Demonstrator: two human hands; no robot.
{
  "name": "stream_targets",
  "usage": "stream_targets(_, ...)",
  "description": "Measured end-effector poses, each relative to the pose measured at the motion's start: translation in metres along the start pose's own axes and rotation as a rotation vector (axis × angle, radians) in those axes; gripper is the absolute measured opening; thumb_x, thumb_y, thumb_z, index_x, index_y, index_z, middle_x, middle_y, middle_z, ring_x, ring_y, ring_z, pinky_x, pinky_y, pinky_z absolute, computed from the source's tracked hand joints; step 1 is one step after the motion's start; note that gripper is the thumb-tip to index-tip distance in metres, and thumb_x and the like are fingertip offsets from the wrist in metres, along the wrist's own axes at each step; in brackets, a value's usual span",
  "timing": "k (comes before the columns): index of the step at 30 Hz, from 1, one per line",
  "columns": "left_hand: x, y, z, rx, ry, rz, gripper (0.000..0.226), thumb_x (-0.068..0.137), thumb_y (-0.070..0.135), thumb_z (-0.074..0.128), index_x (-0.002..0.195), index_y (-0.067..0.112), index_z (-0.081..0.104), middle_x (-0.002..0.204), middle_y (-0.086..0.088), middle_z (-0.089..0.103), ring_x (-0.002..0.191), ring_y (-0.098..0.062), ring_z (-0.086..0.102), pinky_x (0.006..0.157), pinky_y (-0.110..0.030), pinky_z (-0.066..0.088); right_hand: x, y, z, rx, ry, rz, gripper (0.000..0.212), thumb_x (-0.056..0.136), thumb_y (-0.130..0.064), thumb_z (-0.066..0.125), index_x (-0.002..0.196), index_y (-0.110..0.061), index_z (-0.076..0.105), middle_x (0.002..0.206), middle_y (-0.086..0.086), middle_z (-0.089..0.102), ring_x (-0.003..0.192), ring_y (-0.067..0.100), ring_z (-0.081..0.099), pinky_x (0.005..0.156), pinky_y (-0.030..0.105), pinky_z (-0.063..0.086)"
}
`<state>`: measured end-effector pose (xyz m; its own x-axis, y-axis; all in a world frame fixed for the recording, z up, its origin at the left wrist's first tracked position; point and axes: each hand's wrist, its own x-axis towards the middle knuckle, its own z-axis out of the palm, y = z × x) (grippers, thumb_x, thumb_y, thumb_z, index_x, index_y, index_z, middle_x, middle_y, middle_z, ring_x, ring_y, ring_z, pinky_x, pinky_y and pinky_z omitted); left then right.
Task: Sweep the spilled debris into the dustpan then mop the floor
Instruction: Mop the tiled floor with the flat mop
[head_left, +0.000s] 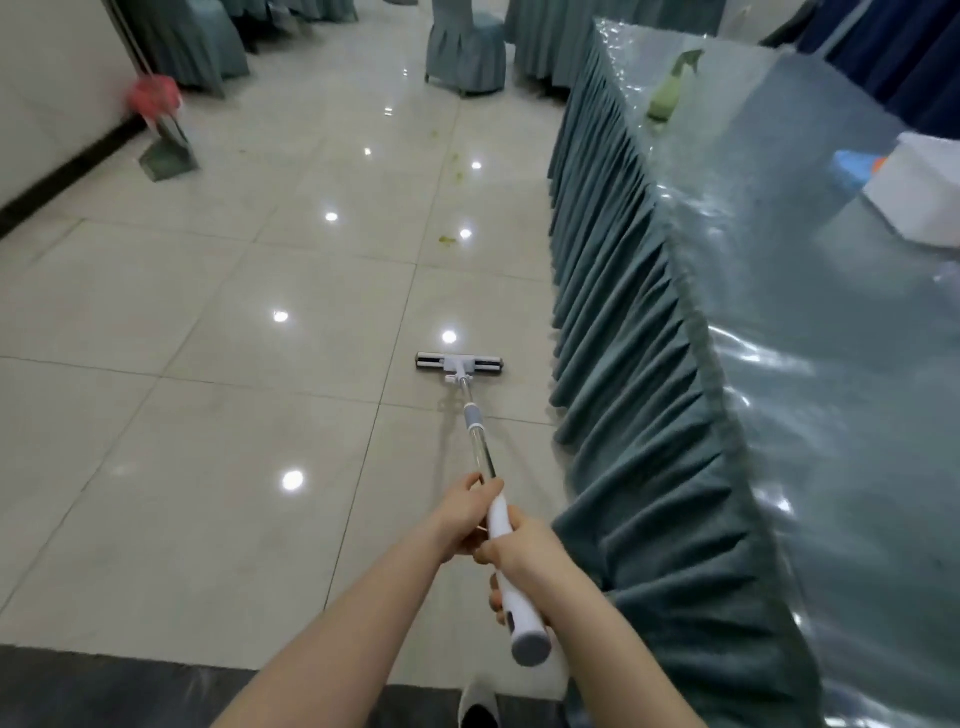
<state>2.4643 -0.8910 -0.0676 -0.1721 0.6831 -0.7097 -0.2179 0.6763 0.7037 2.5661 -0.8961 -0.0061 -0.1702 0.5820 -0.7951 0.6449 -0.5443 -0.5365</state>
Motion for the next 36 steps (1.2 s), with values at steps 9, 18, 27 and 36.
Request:
stream_targets(9, 0.158, 0.187, -0.037, -0.078, 0.115, 0.022, 0.013, 0.097, 0.022, 0.047, 0.099, 0.013, 0.055, 0.081, -0.006, 0.056, 0.067, -0.017, 0.053, 0.056, -0.024, 0.041, 0.145, -0.209, -0.057, -0.019, -0.042, 0.039, 0.037, 0.083, -0.004, 0.049, 0.114, -0.024, 0.054, 0.087, 0.015, 0.061, 0.047, 0.025, 0.057, 0.048, 0.033, 0.055)
stream_targets(18, 0.358, 0.367, -0.138, -0.070, 0.155, 0.073, 0.018, 0.096, 0.012, 0.047, 0.078, 0.013, 0.049, 0.068, -0.005, 0.050, 0.057, -0.013, 0.046, 0.035, -0.012, 0.032, 0.326, -0.430, -0.058, -0.021, -0.043, -0.059, 0.051, 0.069, -0.003, 0.049, 0.117, -0.021, 0.053, 0.089, 0.019, 0.058, 0.046, 0.025, 0.058, 0.048, 0.037, 0.056)
stream_targets(27, 0.522, 0.531, -0.236, -0.048, 0.193, 0.038, 0.028, 0.082, 0.025, 0.056, 0.055, 0.018, 0.055, 0.063, -0.001, 0.056, 0.065, -0.021, 0.051, 0.063, -0.028, 0.038, 0.456, -0.644, -0.070, -0.004, -0.044, -0.015, 0.045, 0.077, 0.004, 0.045, 0.116, -0.018, 0.052, 0.090, 0.019, 0.058, 0.033, 0.023, 0.052, 0.036, 0.027, 0.047)
stream_targets(36, 0.698, 0.684, -0.285, -0.054, 0.195, 0.070, 0.023, 0.075, 0.036, 0.055, 0.058, 0.021, 0.059, 0.068, -0.001, 0.060, 0.071, -0.022, 0.055, 0.066, -0.029, 0.040, 0.611, -0.819, -0.112, -0.027, -0.086, -0.021, 0.036, 0.078, 0.002, 0.051, 0.110, -0.014, 0.054, 0.079, 0.018, 0.057, 0.041, 0.023, 0.052, 0.043, 0.028, 0.048)
